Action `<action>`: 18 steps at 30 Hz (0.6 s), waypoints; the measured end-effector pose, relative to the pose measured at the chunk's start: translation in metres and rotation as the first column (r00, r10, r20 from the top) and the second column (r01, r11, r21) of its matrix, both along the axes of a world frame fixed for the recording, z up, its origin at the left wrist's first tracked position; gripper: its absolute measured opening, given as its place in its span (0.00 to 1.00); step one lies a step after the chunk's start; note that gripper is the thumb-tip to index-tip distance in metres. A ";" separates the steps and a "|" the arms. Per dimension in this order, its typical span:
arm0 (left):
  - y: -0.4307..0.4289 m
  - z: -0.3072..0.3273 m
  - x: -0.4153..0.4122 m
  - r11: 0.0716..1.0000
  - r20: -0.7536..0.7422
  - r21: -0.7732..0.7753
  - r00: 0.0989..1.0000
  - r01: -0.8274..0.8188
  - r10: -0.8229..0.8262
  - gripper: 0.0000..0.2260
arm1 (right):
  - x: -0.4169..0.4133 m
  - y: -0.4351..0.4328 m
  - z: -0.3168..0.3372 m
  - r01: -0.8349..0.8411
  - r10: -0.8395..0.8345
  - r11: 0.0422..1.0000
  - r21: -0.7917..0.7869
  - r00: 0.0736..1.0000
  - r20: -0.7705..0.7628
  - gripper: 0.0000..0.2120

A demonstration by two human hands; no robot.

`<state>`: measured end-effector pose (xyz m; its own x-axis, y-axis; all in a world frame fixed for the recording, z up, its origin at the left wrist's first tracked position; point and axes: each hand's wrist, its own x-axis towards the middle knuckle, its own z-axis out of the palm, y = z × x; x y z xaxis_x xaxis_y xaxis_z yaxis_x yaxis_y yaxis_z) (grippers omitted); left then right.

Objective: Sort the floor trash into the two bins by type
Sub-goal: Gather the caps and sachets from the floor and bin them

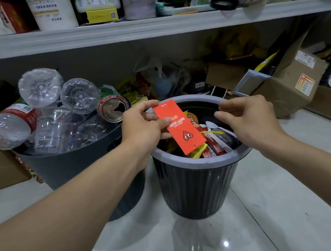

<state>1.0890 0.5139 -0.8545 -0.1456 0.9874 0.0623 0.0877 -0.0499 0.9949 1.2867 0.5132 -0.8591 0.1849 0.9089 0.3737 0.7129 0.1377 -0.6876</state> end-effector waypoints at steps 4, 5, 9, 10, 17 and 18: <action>0.008 -0.007 -0.006 0.998 -0.280 -0.019 0.958 0.067 -0.070 0.27 | -0.005 -0.001 -0.001 -0.032 0.032 0.999 0.007 0.999 0.024 0.16; 0.007 -0.007 -0.008 0.995 -0.369 -0.010 0.924 0.099 -0.096 0.27 | -0.006 -0.002 -0.001 -0.045 0.044 0.999 0.006 0.998 0.039 0.16; -0.005 0.000 -0.017 0.976 -0.704 -0.015 0.690 0.219 -0.166 0.26 | -0.013 -0.005 0.000 -0.132 0.130 0.991 0.004 0.983 0.129 0.18; -0.009 0.003 -0.018 0.969 -0.782 -0.016 0.600 0.247 -0.166 0.25 | -0.015 -0.007 0.001 -0.158 0.156 0.987 -0.003 0.974 0.162 0.19; -0.051 0.013 -0.031 0.949 -0.952 0.017 0.294 0.315 -0.081 0.17 | -0.042 -0.030 0.013 -0.262 0.256 0.964 -0.038 0.886 0.387 0.24; -0.058 0.016 -0.035 0.955 -0.975 0.026 0.218 0.296 -0.041 0.18 | -0.048 -0.034 0.016 -0.276 0.270 0.960 -0.045 0.874 0.404 0.24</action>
<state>1.0539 0.4555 -0.8384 0.3189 0.9303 0.1812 0.9294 -0.3444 0.1326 1.2392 0.4791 -0.8429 -0.2388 0.8958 0.3748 0.8604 0.3741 -0.3460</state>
